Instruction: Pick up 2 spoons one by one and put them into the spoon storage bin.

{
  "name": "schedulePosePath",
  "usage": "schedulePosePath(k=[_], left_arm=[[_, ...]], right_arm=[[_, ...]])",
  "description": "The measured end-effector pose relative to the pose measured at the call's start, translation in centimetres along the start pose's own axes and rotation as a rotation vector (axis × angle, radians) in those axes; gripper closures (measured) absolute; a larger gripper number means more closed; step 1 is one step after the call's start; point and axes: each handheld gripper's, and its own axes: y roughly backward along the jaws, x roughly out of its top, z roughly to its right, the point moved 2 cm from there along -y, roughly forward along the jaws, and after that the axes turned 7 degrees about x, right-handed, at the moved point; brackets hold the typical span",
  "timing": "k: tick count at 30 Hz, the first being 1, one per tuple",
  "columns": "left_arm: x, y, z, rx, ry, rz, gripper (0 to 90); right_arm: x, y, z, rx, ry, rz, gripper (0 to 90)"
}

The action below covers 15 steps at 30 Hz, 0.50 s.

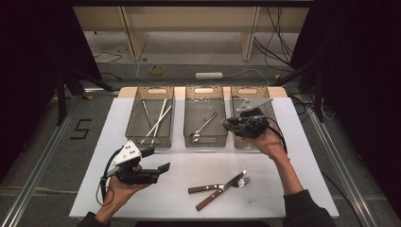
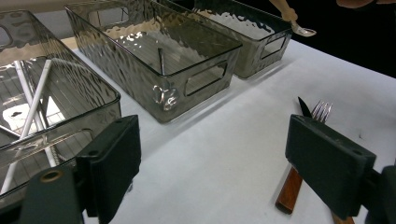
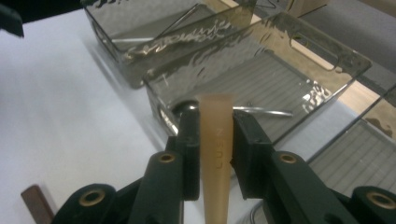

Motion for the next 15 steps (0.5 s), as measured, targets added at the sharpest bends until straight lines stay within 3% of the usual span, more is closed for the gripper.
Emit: schedulePosePath(k=[15], left_arm=[[0.0, 0.1, 0.1, -0.001, 0.0, 0.012, 17.4]], right_arm=[[4.1, -2.5, 0.3, 0.011, -0.038, 0.068, 74.7]])
